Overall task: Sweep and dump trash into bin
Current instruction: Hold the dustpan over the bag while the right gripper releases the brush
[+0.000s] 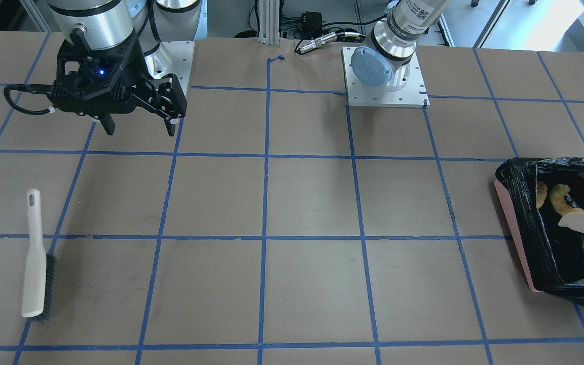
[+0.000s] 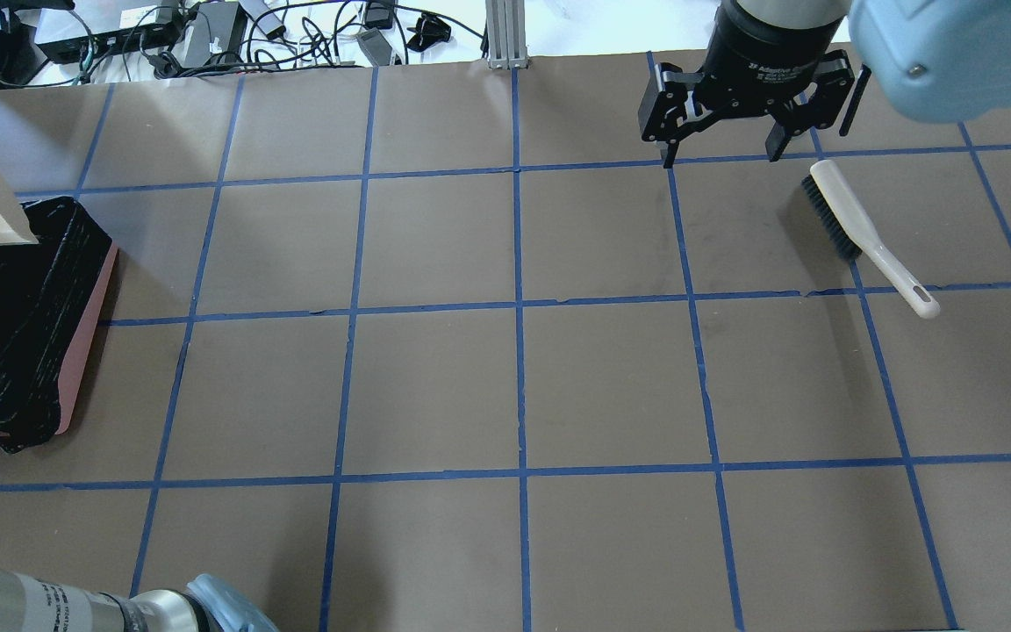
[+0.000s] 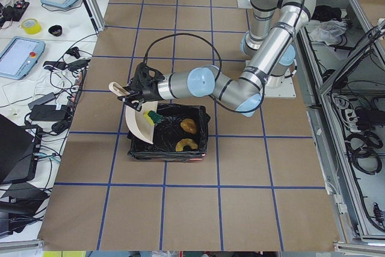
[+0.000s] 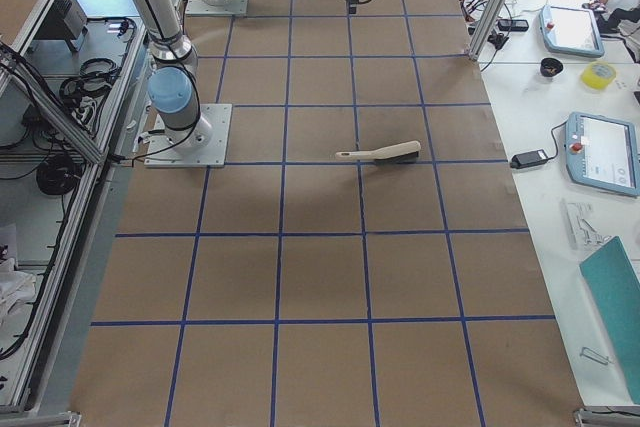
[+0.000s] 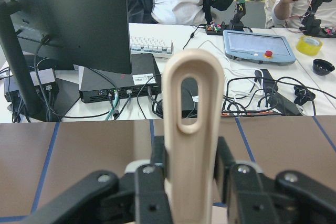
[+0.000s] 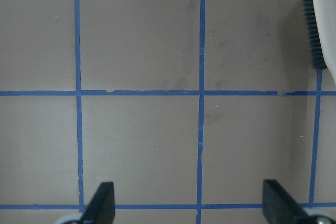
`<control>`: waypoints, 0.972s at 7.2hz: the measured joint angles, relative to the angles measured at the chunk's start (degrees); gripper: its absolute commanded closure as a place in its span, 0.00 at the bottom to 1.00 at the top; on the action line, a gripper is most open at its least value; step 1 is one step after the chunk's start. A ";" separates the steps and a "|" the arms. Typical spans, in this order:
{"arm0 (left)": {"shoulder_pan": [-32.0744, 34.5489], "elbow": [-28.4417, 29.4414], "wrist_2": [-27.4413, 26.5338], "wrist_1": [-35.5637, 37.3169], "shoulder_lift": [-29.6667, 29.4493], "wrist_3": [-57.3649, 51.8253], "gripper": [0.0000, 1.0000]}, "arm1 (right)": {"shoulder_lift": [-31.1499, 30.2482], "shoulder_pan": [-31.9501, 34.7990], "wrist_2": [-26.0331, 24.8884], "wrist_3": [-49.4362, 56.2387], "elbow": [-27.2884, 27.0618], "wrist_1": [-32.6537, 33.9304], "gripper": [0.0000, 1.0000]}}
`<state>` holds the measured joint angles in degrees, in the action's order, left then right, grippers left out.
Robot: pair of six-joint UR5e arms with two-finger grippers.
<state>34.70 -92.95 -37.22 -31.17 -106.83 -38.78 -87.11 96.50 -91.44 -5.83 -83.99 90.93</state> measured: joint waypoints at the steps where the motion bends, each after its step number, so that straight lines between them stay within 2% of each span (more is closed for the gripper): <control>1: -0.65 -1.10 -0.01 0.64 0.68 -0.37 1.00 | -0.16 0.11 -0.30 0.02 -0.08 0.25 0.00; 4: -1.67 -4.50 0.08 6.00 1.04 -1.60 1.00 | -0.46 0.18 -0.32 0.02 -0.32 -0.08 0.00; 7: -2.03 -12.74 2.40 26.79 1.70 0.31 1.00 | -0.72 0.15 0.42 0.26 -0.13 0.62 0.00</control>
<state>32.67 -105.69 -34.82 -4.38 -105.13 -38.47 -87.84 96.64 -91.02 -5.57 -84.11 91.55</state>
